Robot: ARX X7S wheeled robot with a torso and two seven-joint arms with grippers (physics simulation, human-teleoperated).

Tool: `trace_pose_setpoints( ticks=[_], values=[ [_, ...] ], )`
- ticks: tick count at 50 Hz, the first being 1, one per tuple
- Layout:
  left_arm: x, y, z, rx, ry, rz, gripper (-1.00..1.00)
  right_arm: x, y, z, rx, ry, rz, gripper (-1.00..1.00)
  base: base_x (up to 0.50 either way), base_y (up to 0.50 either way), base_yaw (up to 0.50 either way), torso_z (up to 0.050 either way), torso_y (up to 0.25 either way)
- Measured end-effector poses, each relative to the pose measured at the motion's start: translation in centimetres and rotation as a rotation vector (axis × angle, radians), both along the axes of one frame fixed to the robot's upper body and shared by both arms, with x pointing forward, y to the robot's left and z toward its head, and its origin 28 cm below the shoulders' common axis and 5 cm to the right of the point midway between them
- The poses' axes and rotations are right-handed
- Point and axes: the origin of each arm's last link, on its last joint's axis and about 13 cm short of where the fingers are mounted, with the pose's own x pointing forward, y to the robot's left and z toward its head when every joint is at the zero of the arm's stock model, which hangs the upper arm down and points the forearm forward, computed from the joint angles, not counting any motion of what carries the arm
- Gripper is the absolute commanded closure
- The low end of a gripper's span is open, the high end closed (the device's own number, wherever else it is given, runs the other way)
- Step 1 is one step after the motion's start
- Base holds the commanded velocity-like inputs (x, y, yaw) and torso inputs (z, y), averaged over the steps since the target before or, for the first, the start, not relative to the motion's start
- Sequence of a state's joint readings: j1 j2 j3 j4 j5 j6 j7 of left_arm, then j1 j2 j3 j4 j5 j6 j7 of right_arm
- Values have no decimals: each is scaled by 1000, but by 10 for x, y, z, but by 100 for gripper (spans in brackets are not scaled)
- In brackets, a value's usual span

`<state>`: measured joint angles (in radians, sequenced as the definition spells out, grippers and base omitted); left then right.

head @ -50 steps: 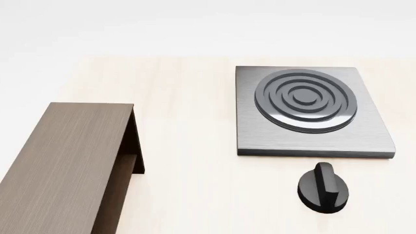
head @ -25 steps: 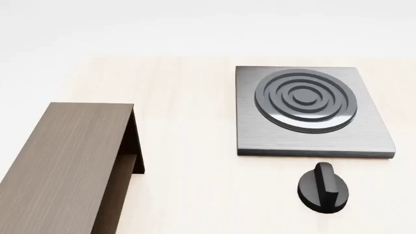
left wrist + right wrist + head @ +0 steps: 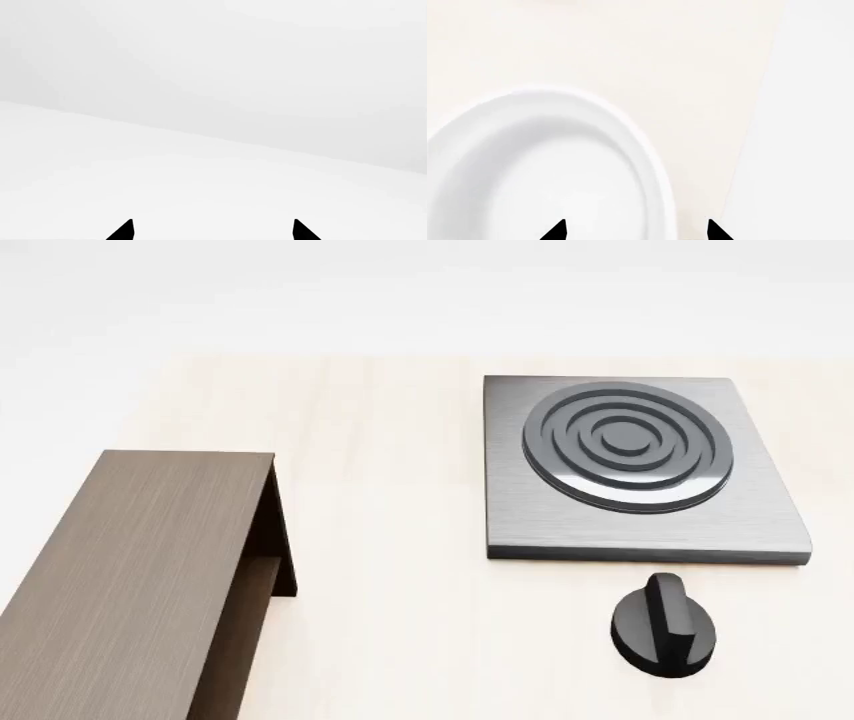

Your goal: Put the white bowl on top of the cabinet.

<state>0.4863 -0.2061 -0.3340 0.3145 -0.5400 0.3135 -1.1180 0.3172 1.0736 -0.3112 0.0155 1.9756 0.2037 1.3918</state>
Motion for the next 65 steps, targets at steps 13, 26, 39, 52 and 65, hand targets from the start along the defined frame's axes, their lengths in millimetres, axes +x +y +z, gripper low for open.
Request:
trace_pose_setpoints(
  ticks=[13,26,39,52,65],
  values=[
    [0,0,0,0,3,0,-100,3,-3,-16,30,19,-9,100,0,0,0,0,0],
    [0,0,0,0,3,1,-100,4,-10,-19,20,6,-35,100,0,0,0,0,0],
    [0,0,0,0,2,1,-100,-1,-5,-15,23,-6,-38,100,0,0,0,0,0],
    [0,0,0,-3,-1,1,-100,-5,7,5,10,-62,1,100,0,0,0,0,0],
    [1,0,-1,-7,-1,-1,-100,-11,17,31,-15,-138,38,100,0,0,0,0,1]
  ],
)
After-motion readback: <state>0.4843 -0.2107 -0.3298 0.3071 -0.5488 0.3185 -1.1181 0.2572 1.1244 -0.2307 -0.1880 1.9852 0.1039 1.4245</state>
